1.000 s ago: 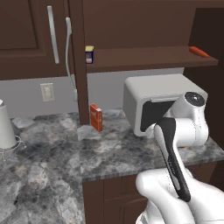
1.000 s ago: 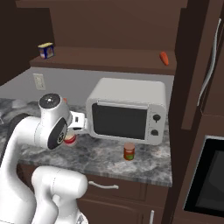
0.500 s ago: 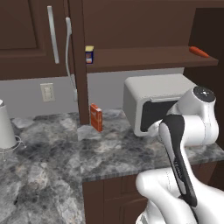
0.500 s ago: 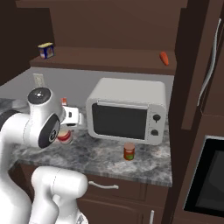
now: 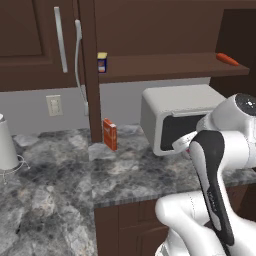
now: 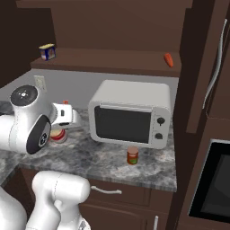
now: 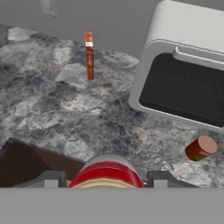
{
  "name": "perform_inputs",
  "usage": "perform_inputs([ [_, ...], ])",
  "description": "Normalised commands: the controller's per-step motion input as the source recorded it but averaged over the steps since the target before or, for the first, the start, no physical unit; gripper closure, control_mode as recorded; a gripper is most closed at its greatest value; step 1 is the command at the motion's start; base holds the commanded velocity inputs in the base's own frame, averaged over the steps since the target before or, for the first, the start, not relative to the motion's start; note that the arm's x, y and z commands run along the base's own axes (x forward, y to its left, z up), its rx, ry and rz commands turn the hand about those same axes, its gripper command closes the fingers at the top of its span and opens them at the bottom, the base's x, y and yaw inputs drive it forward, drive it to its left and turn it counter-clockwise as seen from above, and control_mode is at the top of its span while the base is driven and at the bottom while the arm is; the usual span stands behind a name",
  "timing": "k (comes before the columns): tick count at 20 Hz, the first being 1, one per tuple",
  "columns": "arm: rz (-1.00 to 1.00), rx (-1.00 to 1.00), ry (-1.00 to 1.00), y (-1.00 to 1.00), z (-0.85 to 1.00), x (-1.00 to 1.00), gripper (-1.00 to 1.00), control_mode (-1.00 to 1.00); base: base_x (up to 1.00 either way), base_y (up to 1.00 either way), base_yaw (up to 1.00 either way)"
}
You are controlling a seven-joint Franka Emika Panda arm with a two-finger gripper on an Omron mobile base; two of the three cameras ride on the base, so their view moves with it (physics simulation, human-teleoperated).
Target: Pick the cans from the counter and place them in their designated side in the cabinet.
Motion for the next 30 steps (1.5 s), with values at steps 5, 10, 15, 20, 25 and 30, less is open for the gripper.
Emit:
perform_inputs([
  [5, 0.06, 0.00, -0.12, 0.10, 0.40, -0.14, 1.00, -1.00, 0.00, 0.00, 0.00],
  [10, 0.07, 0.00, -0.17, 0.07, 0.39, -0.09, 1.00, -1.00, 0.00, 0.00, 0.00],
  [15, 0.05, 0.00, -0.19, 0.03, 0.34, -0.14, 1.00, -1.00, 0.00, 0.00, 0.00],
  [20, 0.03, 0.00, -0.19, 0.07, 0.33, -0.17, 1.00, -1.00, 0.00, 0.00, 0.00],
  [25, 0.00, 0.00, -0.16, 0.10, 0.34, -0.22, 1.00, -1.00, 0.00, 0.00, 0.00],
  [30, 0.00, 0.00, -0.16, 0.03, 0.39, -0.26, 1.00, -1.00, 0.00, 0.00, 0.00],
])
